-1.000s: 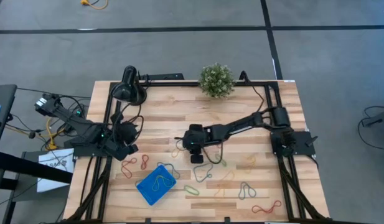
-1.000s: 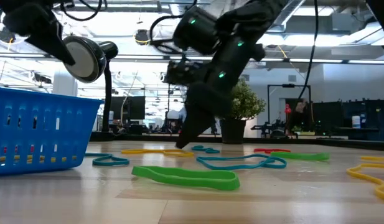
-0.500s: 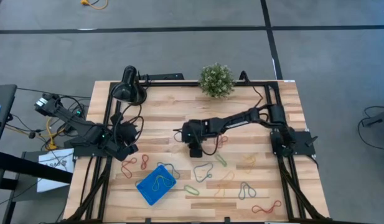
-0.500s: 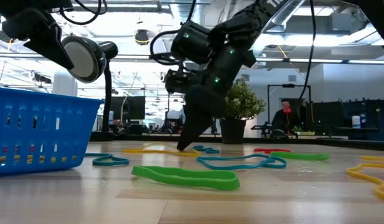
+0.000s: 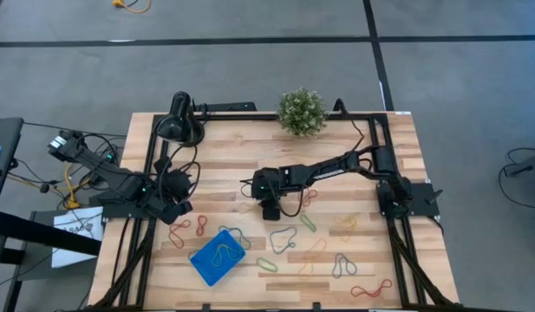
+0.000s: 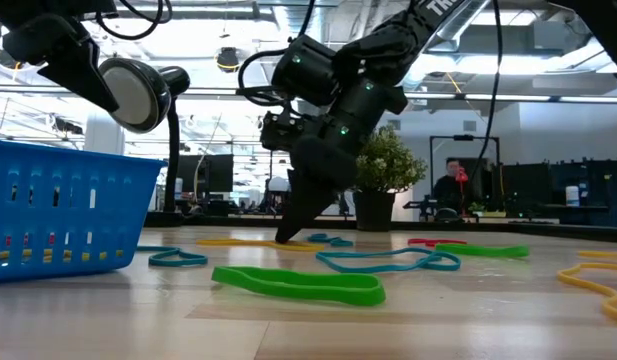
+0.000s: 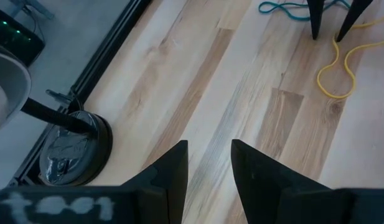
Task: Pick and place rubber bands into bin
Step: Put the yellow rubber band into the blue basket
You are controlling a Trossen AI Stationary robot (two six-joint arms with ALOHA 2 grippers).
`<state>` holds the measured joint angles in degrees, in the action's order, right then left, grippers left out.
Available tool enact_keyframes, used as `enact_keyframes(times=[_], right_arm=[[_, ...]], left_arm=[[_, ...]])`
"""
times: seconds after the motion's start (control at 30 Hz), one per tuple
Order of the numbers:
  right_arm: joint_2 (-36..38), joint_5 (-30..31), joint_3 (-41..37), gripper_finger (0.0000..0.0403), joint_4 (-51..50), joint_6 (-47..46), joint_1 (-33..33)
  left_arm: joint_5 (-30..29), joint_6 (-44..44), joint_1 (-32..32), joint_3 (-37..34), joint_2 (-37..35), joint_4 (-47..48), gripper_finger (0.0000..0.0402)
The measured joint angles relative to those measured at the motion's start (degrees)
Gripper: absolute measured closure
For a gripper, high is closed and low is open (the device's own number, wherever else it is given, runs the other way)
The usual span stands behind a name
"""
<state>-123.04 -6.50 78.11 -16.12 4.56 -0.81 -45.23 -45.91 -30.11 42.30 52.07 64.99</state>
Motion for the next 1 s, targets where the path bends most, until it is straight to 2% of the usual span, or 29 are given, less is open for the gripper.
enact_keyframes(times=[0.37,0.5,0.73,1.0], right_arm=[[-0.55,1.69,0.04,0.0287,-0.37,-0.14,-0.56],[-0.55,1.55,0.04,0.0315,-0.35,-1.52,-0.58],[-0.55,1.07,0.02,0.0395,-0.47,-2.21,-0.89],[0.00,1.76,-0.27,0.0400,2.58,-3.57,-1.48]], left_arm=[[0.02,0.00,-0.02,0.00,0.00,0.00,0.0290],[0.02,0.02,0.00,0.00,0.00,0.00,0.0290],[0.02,-0.02,0.00,0.00,0.00,0.00,0.0290],[-0.02,-0.23,-0.02,0.00,0.00,0.00,0.0290]])
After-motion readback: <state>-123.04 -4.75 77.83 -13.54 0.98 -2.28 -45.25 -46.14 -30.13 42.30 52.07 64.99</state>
